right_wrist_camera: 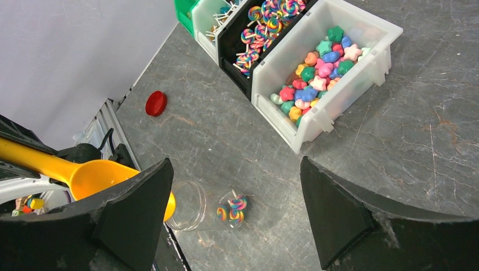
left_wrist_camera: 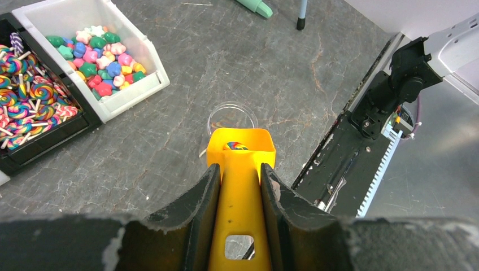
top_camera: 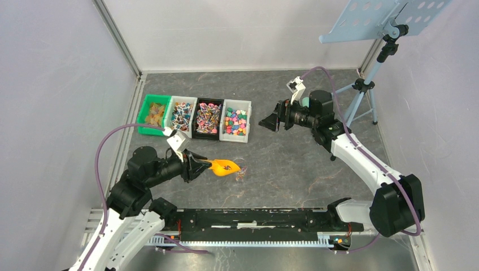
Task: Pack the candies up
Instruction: Place the fake candies in the packing bottle.
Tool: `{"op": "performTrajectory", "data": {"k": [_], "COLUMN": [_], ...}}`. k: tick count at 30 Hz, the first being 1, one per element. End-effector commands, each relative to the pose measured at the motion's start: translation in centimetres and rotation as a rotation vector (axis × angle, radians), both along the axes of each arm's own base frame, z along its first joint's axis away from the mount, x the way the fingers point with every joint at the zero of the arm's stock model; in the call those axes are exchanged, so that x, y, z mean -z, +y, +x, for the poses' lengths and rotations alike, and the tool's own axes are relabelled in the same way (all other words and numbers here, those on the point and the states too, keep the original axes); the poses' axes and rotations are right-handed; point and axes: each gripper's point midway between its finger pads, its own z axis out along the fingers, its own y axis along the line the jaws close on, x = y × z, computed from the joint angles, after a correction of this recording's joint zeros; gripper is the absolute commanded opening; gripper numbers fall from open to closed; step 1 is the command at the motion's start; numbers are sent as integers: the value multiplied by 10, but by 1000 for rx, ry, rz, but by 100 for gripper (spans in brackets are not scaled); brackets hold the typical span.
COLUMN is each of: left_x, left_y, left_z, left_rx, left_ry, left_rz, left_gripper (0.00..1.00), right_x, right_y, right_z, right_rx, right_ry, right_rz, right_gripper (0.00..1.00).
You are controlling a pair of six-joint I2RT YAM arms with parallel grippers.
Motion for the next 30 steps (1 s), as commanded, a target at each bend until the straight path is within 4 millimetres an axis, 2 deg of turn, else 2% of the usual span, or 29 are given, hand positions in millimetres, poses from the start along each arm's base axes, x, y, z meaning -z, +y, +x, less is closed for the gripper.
{"op": "performTrajectory", "data": {"k": [1,9,18,30], "left_x": [-27,-24,-19,-29], "left_y": [-1,1,0,-2], "left_z": [2,5,6,12], "left_rx": [10,9,35,42], "left_ry": [-74,-33,7,2], "left_rz": [-13,48,101,124], "left_gripper": [2,2,2,2], "right_x": [-14,-22,-16,-15], "right_y": [0,1,0,-2], "right_z": [-1,-2,-5,-7], "right_rx": [-15,-15,-13,-8], "right_ry": [-57,-69,-56,-64], "right_rz": [21,40,42,38], "right_gripper": [89,90,90,90]}}
